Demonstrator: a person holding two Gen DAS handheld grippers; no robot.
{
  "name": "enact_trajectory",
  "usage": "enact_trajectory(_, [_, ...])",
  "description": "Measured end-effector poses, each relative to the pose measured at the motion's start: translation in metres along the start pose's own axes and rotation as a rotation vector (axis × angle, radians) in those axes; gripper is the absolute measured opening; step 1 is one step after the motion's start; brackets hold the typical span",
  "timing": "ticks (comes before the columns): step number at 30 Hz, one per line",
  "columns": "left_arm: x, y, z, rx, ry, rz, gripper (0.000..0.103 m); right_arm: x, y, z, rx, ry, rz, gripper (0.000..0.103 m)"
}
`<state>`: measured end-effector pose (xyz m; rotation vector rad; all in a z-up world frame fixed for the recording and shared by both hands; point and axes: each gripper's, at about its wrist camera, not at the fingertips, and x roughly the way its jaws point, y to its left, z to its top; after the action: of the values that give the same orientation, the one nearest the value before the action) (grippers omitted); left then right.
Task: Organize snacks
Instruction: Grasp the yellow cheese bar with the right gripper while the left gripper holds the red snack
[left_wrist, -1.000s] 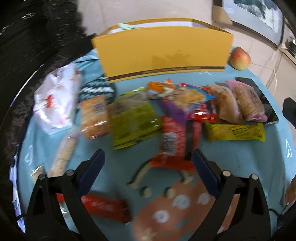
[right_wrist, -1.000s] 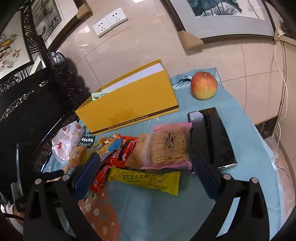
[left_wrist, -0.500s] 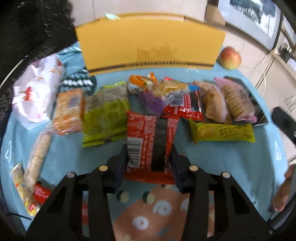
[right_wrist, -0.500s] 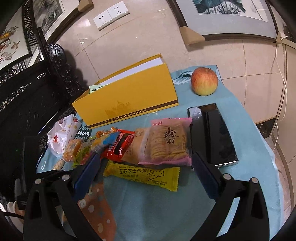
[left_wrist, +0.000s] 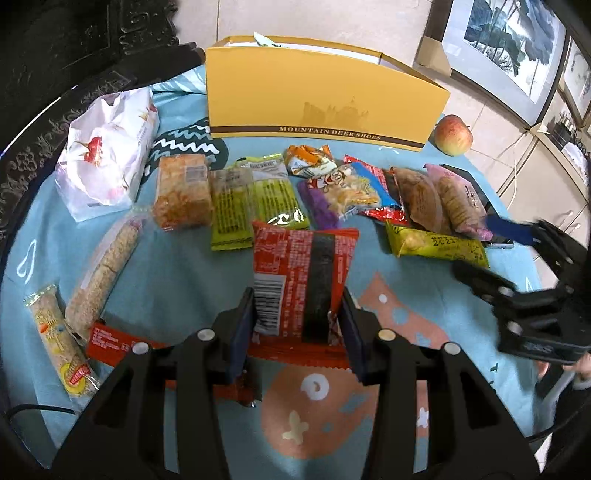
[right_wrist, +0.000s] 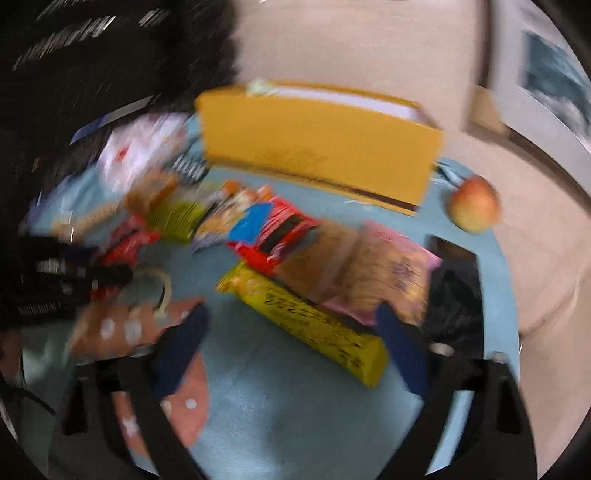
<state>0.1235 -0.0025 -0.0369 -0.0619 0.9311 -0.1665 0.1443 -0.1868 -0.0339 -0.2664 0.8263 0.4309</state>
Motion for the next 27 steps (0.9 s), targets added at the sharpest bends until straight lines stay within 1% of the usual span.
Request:
enact_trajectory(3, [0.0,0.003,0.0,-0.016,0.0,-0.015,0.044,0.018,0.001,0.005,-0.073,0.061,0.002,0.064])
enact_trajectory(4, [0.001,0.004,-0.001,-0.023,0.006,-0.023,0.044,0.023,0.0,0.006,-0.079,0.073,0.007,0.063])
enact_trajectory(5, [0.003,0.003,-0.001,-0.022,0.011,-0.025,0.044,0.027,-0.002,0.007,-0.082,0.081,0.023,0.061])
enact_trajectory(6, [0.004,0.002,-0.002,-0.018,0.015,-0.022,0.044,0.034,-0.006,0.007,-0.079,0.1,0.062,0.06])
enact_trajectory(8, [0.005,0.001,-0.002,-0.014,0.023,-0.024,0.044,0.043,-0.01,0.007,-0.071,0.122,0.094,0.06])
enact_trajectory(9, [0.006,0.0,-0.002,-0.014,0.026,-0.027,0.045,0.046,-0.014,0.009,-0.054,0.118,0.117,0.06])
enact_trajectory(11, [0.007,0.0,-0.001,-0.017,0.031,-0.029,0.045,0.046,-0.013,0.01,-0.063,0.116,0.115,0.06])
enact_trajectory(12, [0.007,0.0,-0.001,-0.018,0.033,-0.03,0.045,0.046,-0.012,0.011,-0.065,0.118,0.116,0.05])
enact_trajectory(13, [0.008,-0.001,-0.001,-0.022,0.039,-0.034,0.045,0.043,-0.01,0.01,-0.055,0.126,0.131,0.047])
enact_trajectory(15, [0.01,-0.001,-0.002,-0.023,0.05,-0.038,0.045,0.039,-0.002,0.009,-0.055,0.144,0.137,0.024])
enact_trajectory(16, [0.009,-0.002,-0.003,-0.022,0.052,-0.039,0.045,0.037,0.0,0.008,-0.053,0.155,0.139,0.02])
enact_trajectory(18, [0.007,-0.003,-0.005,-0.017,0.055,-0.04,0.045,0.032,0.002,0.005,-0.02,0.175,0.101,0.019])
enact_trajectory(20, [0.002,-0.003,-0.006,-0.02,0.045,-0.046,0.044,0.028,-0.001,0.001,0.042,0.184,0.089,0.019])
enact_trajectory(22, [-0.003,-0.002,-0.006,-0.025,0.035,-0.05,0.044,0.022,-0.006,-0.006,0.138,0.187,0.115,0.019])
enact_trajectory(23, [-0.006,-0.001,-0.006,-0.027,0.028,-0.051,0.044,0.02,-0.007,-0.007,0.161,0.185,0.125,0.019])
enact_trajectory(24, [-0.009,-0.001,-0.005,-0.027,0.022,-0.054,0.044,0.013,-0.008,-0.009,0.2,0.161,0.154,0.019])
enact_trajectory(26, [-0.013,-0.003,-0.004,-0.014,0.014,-0.061,0.041,0.004,-0.009,-0.009,0.226,0.135,0.194,0.019])
enact_trajectory(27, [-0.014,-0.003,-0.003,-0.012,0.013,-0.062,0.041,-0.002,-0.009,-0.008,0.235,0.115,0.194,0.019])
